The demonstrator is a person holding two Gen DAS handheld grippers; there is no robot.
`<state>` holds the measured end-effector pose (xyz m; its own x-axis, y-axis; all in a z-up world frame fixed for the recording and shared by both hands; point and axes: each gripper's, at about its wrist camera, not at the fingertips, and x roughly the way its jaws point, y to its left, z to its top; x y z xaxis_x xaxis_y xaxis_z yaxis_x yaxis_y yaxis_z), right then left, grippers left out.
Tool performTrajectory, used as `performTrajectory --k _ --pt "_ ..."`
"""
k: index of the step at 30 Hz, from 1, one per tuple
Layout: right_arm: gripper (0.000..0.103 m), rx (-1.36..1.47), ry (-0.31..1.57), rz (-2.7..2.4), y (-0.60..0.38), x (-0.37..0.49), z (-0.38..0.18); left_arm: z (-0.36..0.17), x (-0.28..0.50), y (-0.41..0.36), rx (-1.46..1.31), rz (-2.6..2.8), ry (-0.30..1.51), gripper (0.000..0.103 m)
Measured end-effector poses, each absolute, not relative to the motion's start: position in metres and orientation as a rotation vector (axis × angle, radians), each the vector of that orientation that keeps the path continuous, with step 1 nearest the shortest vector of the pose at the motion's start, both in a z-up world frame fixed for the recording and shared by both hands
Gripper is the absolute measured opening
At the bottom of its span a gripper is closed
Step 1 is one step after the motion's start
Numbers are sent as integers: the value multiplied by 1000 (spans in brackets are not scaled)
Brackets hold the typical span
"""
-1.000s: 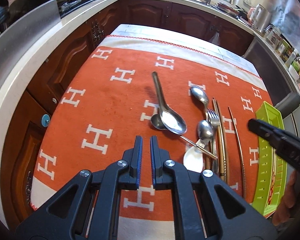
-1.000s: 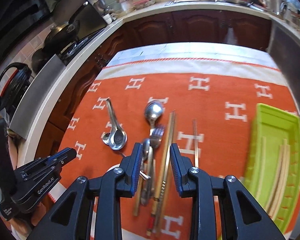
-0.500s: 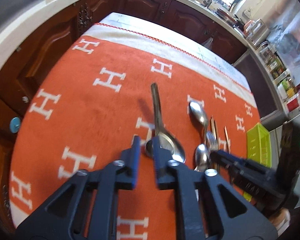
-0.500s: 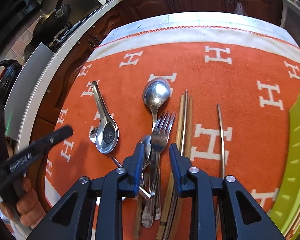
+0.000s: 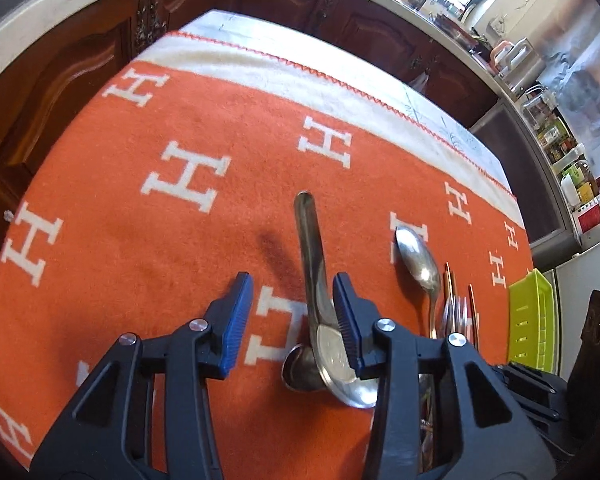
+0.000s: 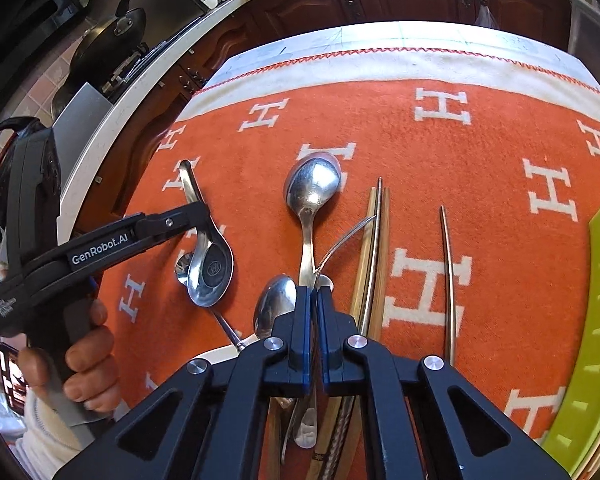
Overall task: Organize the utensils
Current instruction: 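Move the right gripper back to the utensils and close on the steel fork, then carry the steel fork into the green tray and open the right gripper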
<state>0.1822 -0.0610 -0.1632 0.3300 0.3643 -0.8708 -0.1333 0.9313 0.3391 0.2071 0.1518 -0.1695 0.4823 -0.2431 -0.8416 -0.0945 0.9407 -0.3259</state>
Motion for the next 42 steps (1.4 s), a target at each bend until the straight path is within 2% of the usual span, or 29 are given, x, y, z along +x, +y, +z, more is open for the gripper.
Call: performTrajectory --k 3,4,6,7,14,25,33,42 --pt "4 229 1191 329 -65 178 -162 -172 209 145 -335 -90 1039 36" --pt "4 231 1192 329 -66 178 -161 -173 209 143 -336 -86 1027 24" --pt "3 240 1193 328 -67 177 -161 -178 210 141 -359 -108 1034 7" --pt "3 243 1192 327 -68 177 -161 -178 209 142 -369 -108 1027 5" --pt "3 252 1161 317 -74 169 -149 -168 203 135 -401 -141 981 2" --pt "3 284 1041 338 -100 125 -91 -86 144 100 -317 -329 888 2" --pt "3 295 900 332 -133 74 -31 -37 91 52 -231 -428 835 2" --pt "3 344 778 251 -204 3 21 -16 56 -16 -133 -532 850 2"
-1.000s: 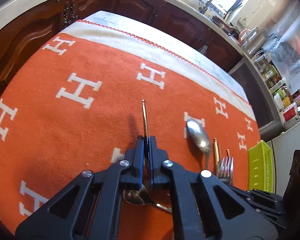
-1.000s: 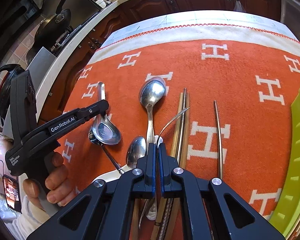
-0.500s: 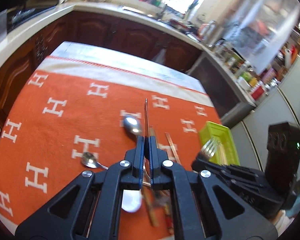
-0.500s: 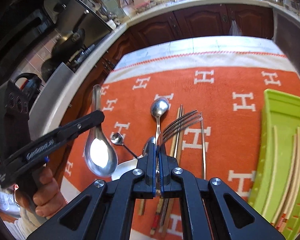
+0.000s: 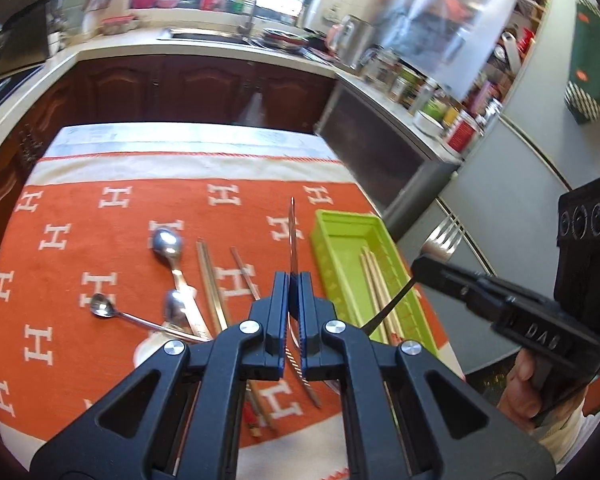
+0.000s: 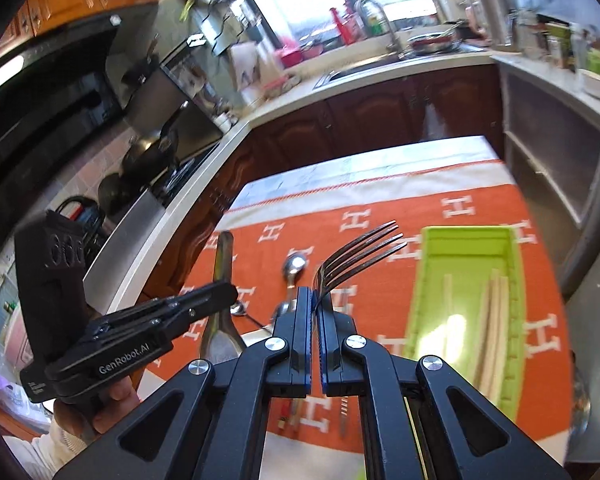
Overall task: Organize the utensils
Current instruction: 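Carry the steel fork into the green tray and open the right gripper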
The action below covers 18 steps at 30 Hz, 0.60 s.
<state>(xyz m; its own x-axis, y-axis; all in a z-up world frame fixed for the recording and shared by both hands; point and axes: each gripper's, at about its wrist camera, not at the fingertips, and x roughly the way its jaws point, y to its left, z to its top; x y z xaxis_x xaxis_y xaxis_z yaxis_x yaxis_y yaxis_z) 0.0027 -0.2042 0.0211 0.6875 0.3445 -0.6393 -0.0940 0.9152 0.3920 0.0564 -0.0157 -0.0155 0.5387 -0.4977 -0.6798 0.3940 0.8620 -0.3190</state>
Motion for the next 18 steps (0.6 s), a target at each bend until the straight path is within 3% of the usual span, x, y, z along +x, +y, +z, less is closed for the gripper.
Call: performTrajectory --k 9,18 --pt "3 366 758 135 -277 -60 30 -19 32 -83 -45 -646 899 2" --pt "3 335 814 91 -311 -79 4 -66 32 -142 96 -690 998 2"
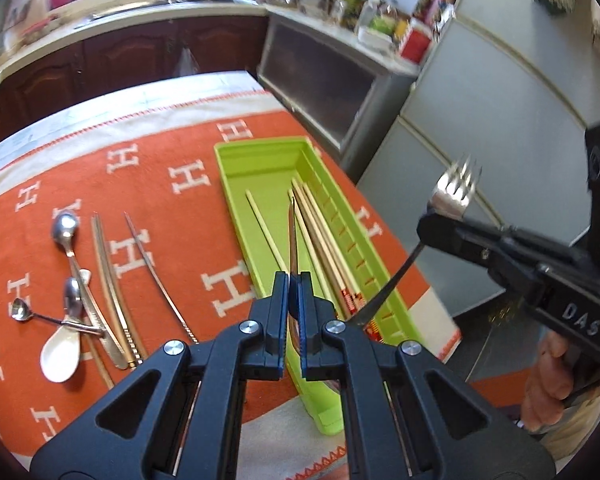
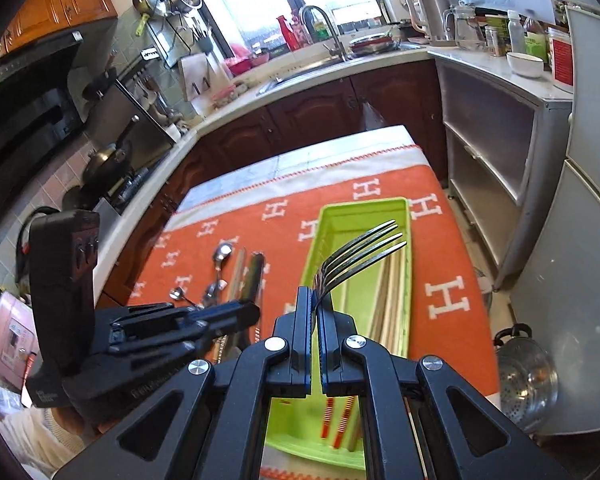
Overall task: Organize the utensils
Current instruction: 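Carry the steel fork into the green tray and open the right gripper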
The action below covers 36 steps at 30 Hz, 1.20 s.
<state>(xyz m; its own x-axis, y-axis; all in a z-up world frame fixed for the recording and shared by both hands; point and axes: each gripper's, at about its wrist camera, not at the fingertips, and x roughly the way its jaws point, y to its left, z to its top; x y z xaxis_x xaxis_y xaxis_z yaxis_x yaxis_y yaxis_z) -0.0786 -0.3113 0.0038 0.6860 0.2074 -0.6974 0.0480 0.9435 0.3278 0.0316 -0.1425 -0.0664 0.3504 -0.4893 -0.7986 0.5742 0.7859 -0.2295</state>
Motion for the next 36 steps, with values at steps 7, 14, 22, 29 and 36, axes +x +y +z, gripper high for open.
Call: performTrajectory --k 7,14,22,29,36 --pt "3 335 915 74 -315 -55 -38 -103 37 -165 178 -675 1039 2" --pt "3 366 980 79 -304 -3 -72 -114 44 -171 200 -657 1043 2" --pt "3 367 1022 84 -302 55 -98 -98 52 -156 194 -622 991 2" --pt "3 336 1079 106 -280 101 -122 -78 63 -105 83 -541 986 3" --pt "11 369 1101 83 -267 120 -131 -75 68 -55 37 -430 999 3"
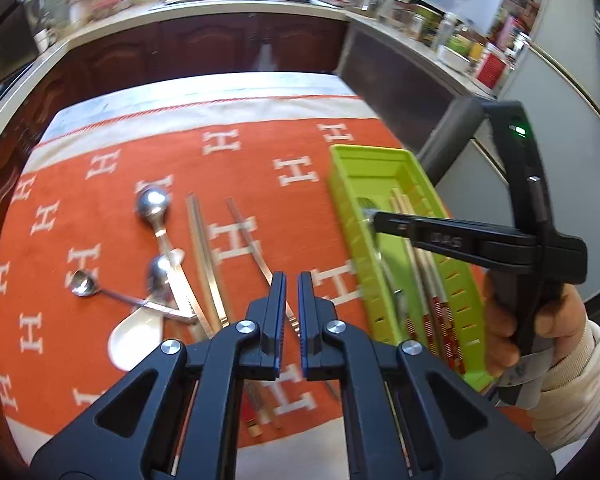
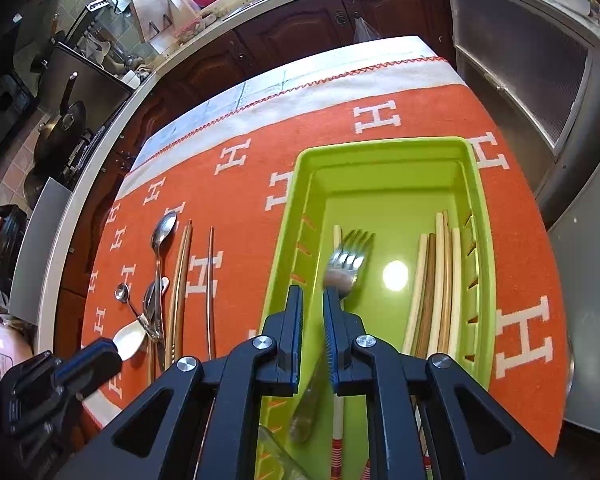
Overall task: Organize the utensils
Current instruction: 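Carry the steel fork into the green tray and open the right gripper, then close the left gripper on the small teaspoon while the right gripper reaches the large steel spoon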
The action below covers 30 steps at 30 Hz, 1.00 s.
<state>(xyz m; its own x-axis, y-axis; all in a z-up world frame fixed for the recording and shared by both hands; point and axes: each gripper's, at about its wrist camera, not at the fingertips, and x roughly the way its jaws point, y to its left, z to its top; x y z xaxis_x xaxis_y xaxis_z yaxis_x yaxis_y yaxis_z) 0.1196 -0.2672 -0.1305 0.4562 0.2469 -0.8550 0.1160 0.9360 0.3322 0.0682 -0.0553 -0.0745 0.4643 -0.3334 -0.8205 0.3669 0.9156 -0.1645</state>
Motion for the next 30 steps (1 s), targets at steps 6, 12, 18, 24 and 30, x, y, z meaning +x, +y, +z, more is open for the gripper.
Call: performTrajectory --k 6,12,18,24,30 --pt "11 357 1097 74 -256 109 -127 -83 68 -27 6 -364 1030 3" --pt "11 342 1101 83 -240 92 -122 -88 56 -19 7 -352 1039 3" --pt "11 329 1083 97 -230 73 -108 -83 43 -12 10 -351 1019 3" --pt "11 296 1075 119 -213 60 -92 -80 35 -2 -2 -348 1014 3" --pt "11 252 1084 143 -187 55 -82 -80 28 17 -31 -340 1006 3"
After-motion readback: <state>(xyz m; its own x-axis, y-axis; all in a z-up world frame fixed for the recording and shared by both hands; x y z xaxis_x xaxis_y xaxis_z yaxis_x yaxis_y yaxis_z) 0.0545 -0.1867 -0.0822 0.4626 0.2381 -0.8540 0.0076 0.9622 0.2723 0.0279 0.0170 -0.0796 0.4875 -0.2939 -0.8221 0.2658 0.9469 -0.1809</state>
